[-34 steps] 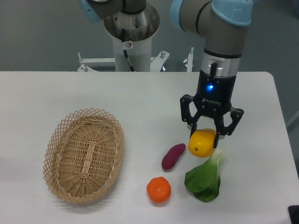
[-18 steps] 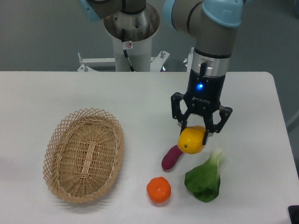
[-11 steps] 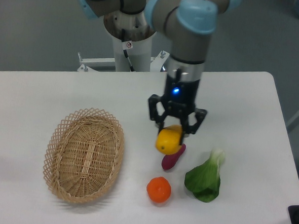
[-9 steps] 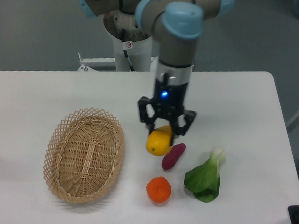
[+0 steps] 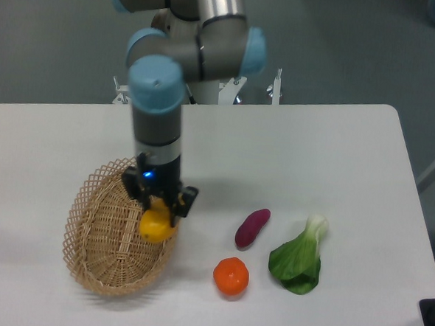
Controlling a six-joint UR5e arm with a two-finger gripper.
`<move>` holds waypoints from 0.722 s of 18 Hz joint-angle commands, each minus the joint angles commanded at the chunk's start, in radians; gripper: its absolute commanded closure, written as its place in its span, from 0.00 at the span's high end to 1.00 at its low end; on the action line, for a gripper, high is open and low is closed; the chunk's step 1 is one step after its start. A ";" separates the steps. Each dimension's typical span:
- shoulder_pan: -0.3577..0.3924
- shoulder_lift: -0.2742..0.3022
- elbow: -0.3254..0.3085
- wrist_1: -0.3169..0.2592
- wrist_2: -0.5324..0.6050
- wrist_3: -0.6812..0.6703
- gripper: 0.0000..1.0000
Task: Place the mango in the basket
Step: 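Carry the yellow mango over to the wicker basket and lower it, then open the gripper to release the mango inside the basket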
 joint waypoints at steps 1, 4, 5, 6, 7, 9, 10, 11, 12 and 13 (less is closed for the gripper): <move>-0.009 -0.009 -0.002 0.000 0.003 0.002 0.60; -0.037 -0.054 -0.003 0.003 0.034 0.003 0.60; -0.046 -0.063 -0.003 0.003 0.054 0.006 0.60; -0.057 -0.077 -0.005 0.005 0.064 0.009 0.60; -0.065 -0.083 -0.003 0.003 0.067 0.011 0.60; -0.066 -0.101 0.000 0.005 0.069 0.011 0.60; -0.068 -0.109 -0.003 0.005 0.071 0.011 0.60; -0.072 -0.109 -0.002 0.005 0.075 0.011 0.60; -0.075 -0.109 -0.002 0.005 0.078 0.011 0.60; -0.075 -0.110 -0.002 0.005 0.078 0.011 0.60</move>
